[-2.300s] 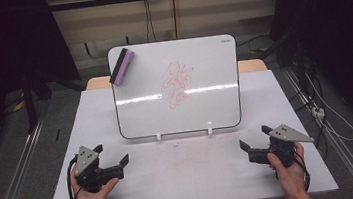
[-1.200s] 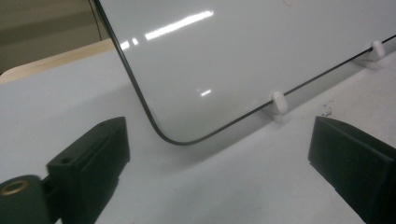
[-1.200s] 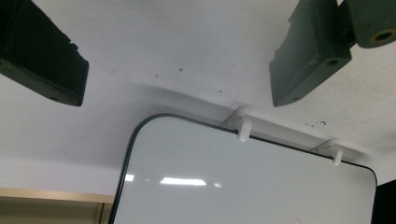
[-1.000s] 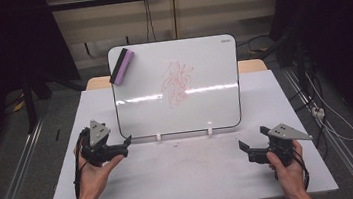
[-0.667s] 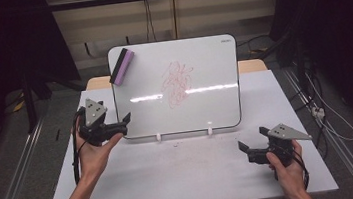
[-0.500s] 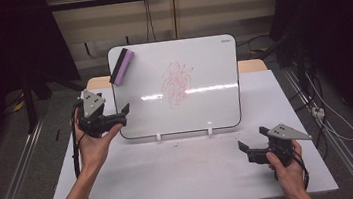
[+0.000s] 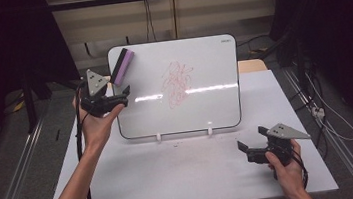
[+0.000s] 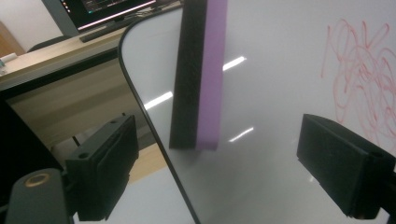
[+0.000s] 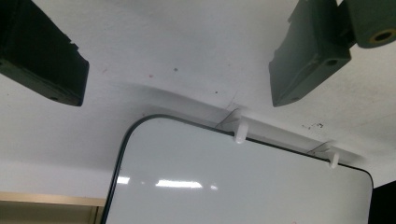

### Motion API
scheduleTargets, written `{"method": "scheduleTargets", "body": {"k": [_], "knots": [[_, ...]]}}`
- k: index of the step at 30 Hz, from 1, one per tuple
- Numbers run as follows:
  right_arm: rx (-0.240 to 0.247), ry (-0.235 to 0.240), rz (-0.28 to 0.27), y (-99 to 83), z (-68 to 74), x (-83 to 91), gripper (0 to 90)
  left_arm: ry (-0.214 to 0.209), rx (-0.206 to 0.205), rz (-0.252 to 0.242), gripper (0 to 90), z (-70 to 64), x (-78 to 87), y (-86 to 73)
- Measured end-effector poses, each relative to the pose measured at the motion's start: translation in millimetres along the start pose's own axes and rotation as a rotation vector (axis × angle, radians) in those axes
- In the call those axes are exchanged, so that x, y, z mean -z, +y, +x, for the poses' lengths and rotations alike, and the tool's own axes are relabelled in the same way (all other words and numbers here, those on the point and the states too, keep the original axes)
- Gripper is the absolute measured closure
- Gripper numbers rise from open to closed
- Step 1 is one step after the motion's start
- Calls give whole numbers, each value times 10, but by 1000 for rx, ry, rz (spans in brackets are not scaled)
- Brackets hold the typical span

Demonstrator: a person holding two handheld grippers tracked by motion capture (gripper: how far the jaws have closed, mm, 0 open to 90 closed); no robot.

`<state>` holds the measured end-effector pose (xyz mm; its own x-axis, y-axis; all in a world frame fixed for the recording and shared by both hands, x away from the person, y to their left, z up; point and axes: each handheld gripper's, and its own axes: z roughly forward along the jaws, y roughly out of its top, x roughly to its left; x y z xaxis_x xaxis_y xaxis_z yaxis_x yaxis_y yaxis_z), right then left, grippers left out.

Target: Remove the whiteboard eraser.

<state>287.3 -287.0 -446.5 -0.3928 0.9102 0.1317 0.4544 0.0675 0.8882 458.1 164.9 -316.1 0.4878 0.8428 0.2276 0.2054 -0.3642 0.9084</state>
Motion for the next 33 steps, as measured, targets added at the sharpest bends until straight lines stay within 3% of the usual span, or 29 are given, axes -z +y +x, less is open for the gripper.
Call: {"method": "scheduleTargets", "body": {"k": [6, 19, 26, 30, 33], "knots": [[-2, 3, 2, -1, -2, -4, 45, 34, -11, 11, 190, 15, -96, 100], [3, 3, 5, -3, -2, -13, 47, 63, -25, 72, 478, 48, -225, 144], [4, 5, 11, -4, -3, -23, 47, 61, -54, 100, 529, -7, -268, 179], [6, 5, 10, -3, -2, -22, 47, 73, -70, 113, 618, -28, -297, 193], [5, 6, 10, -4, -4, -21, 48, 87, -86, 115, 630, -55, -296, 197]]}}
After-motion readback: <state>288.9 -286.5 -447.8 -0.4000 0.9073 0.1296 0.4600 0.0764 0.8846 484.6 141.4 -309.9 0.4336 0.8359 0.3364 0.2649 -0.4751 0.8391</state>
